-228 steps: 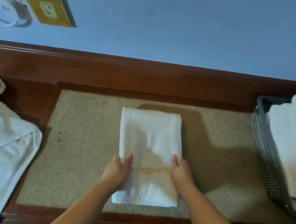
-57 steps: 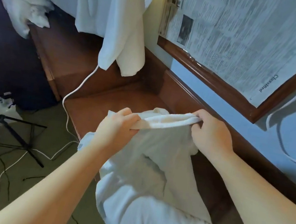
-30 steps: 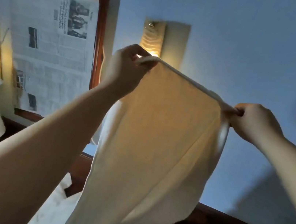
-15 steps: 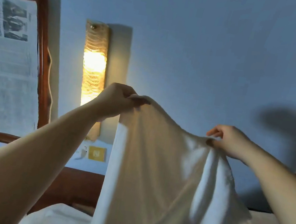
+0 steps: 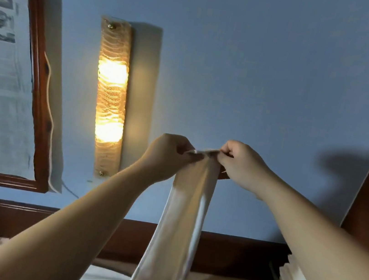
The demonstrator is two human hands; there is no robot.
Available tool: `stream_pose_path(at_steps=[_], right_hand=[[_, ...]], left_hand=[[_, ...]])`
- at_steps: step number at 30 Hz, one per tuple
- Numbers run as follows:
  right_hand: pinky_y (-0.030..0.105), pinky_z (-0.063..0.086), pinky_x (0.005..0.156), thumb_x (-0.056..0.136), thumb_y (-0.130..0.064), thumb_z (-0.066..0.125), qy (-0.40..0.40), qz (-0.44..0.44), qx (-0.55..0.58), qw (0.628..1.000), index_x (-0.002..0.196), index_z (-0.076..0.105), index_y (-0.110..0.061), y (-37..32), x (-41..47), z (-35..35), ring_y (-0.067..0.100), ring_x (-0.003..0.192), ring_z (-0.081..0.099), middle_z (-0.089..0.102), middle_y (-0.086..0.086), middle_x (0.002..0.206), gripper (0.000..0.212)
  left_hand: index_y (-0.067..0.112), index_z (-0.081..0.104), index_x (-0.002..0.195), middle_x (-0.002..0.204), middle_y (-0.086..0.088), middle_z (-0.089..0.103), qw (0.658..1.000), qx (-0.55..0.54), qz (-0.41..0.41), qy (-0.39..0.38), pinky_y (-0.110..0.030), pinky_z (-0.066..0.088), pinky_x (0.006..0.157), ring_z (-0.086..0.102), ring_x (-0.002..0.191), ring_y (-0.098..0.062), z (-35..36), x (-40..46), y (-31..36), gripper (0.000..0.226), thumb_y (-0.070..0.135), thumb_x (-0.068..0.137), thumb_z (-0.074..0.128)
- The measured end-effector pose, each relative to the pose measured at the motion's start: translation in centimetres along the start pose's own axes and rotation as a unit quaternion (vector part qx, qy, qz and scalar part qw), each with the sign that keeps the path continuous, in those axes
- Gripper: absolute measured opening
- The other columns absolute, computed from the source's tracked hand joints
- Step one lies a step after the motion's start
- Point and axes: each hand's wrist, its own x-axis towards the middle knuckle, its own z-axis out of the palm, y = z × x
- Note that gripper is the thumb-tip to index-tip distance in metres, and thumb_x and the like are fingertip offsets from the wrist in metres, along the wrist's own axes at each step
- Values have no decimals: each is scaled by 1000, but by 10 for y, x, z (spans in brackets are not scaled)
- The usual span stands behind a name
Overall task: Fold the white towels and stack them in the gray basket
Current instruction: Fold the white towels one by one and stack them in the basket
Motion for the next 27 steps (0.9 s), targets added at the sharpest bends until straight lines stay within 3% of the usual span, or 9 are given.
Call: stream_pose_path(at_steps=[3, 5, 7, 10, 13, 16, 19, 22, 27], right_hand=[[53, 61, 87, 95, -28, 50, 29, 13, 43, 999, 91, 59, -19, -7, 1, 12, 27, 87, 74, 73, 8, 94, 13], [50, 61, 87, 87, -28, 47, 32, 25, 79, 996, 96, 60, -17, -15, 1, 14, 31, 92, 70, 71, 10, 97, 20], [44, 54, 80, 78, -32, 43, 31, 36, 105, 993, 97, 61, -18, -21, 1, 14, 30, 89, 63, 68, 10, 96, 30], [37, 43, 74, 88, -36, 49, 33, 34, 91, 995, 99, 60, -14, -21, 1, 9, 23, 81, 54, 60, 5, 88, 27], [32, 34, 65, 101, -35, 53, 36, 27, 56, 997, 93, 55, -16, -12, 2, 2, 20, 74, 45, 51, 1, 81, 21], [35, 31, 66, 98, -42, 61, 29, 7, 37, 999, 90, 53, -19, -2, 0, 3, 19, 73, 42, 46, 1, 79, 26], [33, 32, 64, 91, -45, 74, -19, -8, -25, 999, 82, 60, -9, 11, -9, -7, 17, 67, 46, 50, 0, 72, 40], [30, 36, 62, 89, -45, 78, -90, -9, -109, 990, 82, 73, -15, 27, -20, -29, 16, 66, 55, 61, -3, 69, 31], [32, 24, 57, 100, -39, 64, 7, -50, -63, 997, 73, 52, -17, 70, -37, -66, 11, 53, 32, 37, -10, 57, 37]], left_hand=[[28, 70, 79, 69, 14, 67, 999, -29, -15, -11, -18, 46, 59, 58, 61, 2, 26, -34, -27, 27, 51, 93, 72], [33, 70, 90, 82, 16, 72, 997, -58, -43, -28, -19, 54, 68, 65, 74, 5, 47, -57, -40, 24, 56, 95, 67], [34, 70, 95, 87, 17, 73, 992, -108, -64, -27, -16, 53, 70, 67, 82, 4, 65, -80, -50, 20, 53, 98, 65], [32, 71, 95, 90, 18, 73, 980, -172, -88, -44, -20, 53, 73, 68, 86, -1, 87, -113, -61, 13, 42, 101, 64], [23, 67, 93, 87, 8, 70, 965, -227, -123, -45, -38, 56, 79, 66, 84, -12, 100, -139, -59, 32, 51, 104, 55], [16, 57, 88, 79, 2, 57, 951, -290, -106, -28, -33, 50, 75, 56, 77, -13, 102, -149, -45, 50, 63, 102, 49], [8, 50, 86, 76, -12, 53, 968, -236, -88, -6, -35, 45, 64, 51, 66, -18, 104, -149, -37, 51, 55, 95, 69], [9, 47, 83, 74, -13, 51, 985, -143, -97, -7, -26, 36, 57, 42, 61, -10, 111, -149, -43, 54, 54, 88, 77], [20, 51, 78, 65, 9, 54, 979, -111, -153, -72, -24, 39, 56, 46, 58, -6, 135, -180, -52, 47, 53, 81, 84]])
